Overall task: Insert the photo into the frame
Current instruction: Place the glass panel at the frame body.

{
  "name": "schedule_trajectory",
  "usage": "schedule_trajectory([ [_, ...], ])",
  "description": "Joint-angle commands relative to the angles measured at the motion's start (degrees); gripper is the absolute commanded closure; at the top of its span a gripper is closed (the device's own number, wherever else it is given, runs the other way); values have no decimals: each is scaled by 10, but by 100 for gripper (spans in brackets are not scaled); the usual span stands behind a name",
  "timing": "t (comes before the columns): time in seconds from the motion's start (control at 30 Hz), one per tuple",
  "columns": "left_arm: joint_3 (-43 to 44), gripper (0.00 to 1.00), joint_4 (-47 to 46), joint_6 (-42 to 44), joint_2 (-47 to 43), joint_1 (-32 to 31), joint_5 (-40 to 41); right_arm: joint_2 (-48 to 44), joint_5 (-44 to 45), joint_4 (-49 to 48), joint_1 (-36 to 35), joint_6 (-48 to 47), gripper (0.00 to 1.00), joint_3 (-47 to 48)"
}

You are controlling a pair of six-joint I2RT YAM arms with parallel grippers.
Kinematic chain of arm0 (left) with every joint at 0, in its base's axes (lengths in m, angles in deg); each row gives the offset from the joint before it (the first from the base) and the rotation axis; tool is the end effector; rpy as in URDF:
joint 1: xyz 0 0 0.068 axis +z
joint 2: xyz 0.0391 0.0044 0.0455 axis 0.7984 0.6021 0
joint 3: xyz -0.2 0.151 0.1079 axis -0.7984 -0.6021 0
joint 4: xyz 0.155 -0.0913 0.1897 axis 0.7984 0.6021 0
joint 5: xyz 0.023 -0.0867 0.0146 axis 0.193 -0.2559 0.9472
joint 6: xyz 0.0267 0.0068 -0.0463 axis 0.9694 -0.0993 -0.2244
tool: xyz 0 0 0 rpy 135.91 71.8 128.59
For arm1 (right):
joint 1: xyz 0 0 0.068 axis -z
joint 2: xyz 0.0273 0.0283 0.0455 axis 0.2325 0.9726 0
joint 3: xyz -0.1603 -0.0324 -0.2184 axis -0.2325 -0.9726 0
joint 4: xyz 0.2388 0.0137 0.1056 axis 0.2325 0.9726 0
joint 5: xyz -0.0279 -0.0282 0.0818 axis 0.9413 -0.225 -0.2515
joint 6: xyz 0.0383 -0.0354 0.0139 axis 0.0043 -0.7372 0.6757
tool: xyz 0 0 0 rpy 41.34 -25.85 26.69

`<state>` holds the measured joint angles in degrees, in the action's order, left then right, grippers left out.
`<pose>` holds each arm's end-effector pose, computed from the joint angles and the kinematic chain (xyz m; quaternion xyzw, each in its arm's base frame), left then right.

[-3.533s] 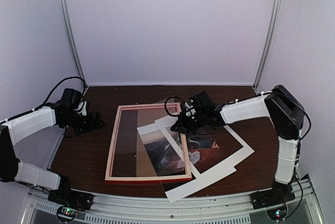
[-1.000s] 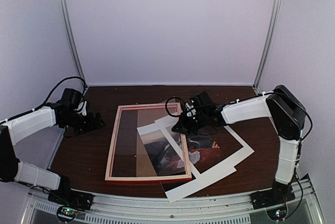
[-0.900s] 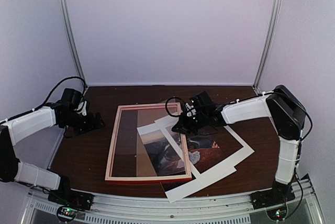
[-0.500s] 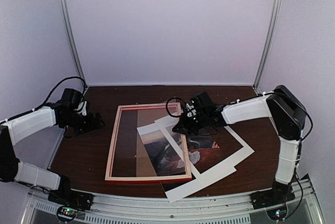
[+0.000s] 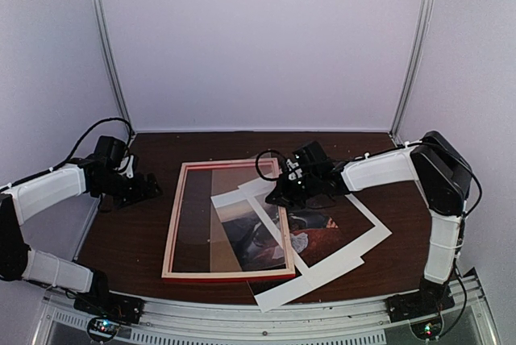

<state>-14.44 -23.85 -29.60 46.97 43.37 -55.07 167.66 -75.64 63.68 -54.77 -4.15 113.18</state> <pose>0.2368 -0.0460 0.2174 -0.1477 0.9425 -0.1731 0.2449 0.2994 0.2870 0.1623 -0.0203 0.8908 0.4441 0.0937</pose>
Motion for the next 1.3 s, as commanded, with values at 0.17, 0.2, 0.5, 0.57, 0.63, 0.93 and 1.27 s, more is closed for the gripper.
schedule_trajectory([
  [0.17,11,2,-16,4,-10,-4,-5,-5,4,-1,-3,-23,100,21],
  [0.2,11,2,-16,4,-12,-4,-4,-5,3,-3,-5,-24,100,21],
  [0.5,12,2,-17,3,-11,-5,-8,-13,-6,-22,-9,-34,100,20],
  [0.57,13,2,-17,3,-12,-6,-8,-15,-10,-31,-10,-36,100,17],
  [0.63,12,2,-16,2,-11,-7,-7,-18,-12,-40,-10,-38,100,15],
  [0.93,16,2,-19,-1,-1,-13,-7,-27,-35,-72,-11,-43,100,11],
  [1.27,18,2,-31,-9,36,-21,-11,-28,-47,-85,-11,-42,100,9],
])
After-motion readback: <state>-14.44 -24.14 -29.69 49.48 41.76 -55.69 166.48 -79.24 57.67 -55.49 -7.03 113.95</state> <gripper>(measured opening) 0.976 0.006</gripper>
